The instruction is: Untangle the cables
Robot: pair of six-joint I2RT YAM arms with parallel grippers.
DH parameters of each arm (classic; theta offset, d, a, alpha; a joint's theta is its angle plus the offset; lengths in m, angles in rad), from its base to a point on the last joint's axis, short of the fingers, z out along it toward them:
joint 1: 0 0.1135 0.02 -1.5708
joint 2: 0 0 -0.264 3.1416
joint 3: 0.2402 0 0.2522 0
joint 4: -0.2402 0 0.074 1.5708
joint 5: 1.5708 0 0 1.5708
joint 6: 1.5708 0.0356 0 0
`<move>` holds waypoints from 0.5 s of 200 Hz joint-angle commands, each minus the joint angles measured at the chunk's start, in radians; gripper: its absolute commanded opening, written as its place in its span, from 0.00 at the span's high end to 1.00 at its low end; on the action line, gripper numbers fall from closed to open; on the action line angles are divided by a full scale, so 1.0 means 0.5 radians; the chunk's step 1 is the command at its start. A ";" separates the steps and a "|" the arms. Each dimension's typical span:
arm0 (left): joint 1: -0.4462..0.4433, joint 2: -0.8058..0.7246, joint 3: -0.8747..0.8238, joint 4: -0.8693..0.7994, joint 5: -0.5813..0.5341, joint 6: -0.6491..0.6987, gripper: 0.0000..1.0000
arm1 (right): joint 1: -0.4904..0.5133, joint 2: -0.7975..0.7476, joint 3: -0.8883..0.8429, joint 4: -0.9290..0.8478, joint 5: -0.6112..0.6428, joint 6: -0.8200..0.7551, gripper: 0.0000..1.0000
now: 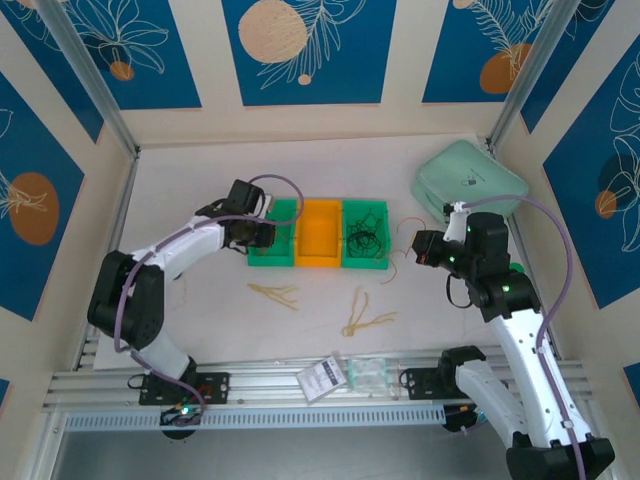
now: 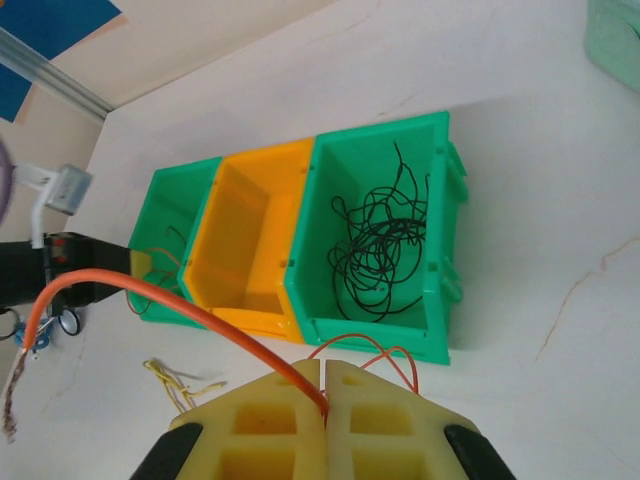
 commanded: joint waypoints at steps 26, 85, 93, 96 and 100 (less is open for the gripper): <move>0.046 0.088 0.102 0.131 0.112 -0.073 0.64 | 0.138 -0.016 0.136 -0.155 0.070 -0.059 1.00; 0.058 -0.260 0.029 0.224 0.261 -0.160 0.51 | 0.336 0.034 0.340 -0.134 -0.041 -0.027 1.00; 0.060 -0.355 0.030 0.219 0.258 -0.166 0.51 | 0.367 0.049 0.373 -0.108 -0.067 -0.018 1.00; 0.061 -0.389 0.029 0.215 0.255 -0.172 0.50 | 0.385 0.056 0.385 -0.096 -0.074 -0.015 1.00; 0.063 -0.438 0.033 0.207 0.253 -0.172 0.50 | 0.406 0.069 0.399 -0.080 -0.083 -0.008 1.00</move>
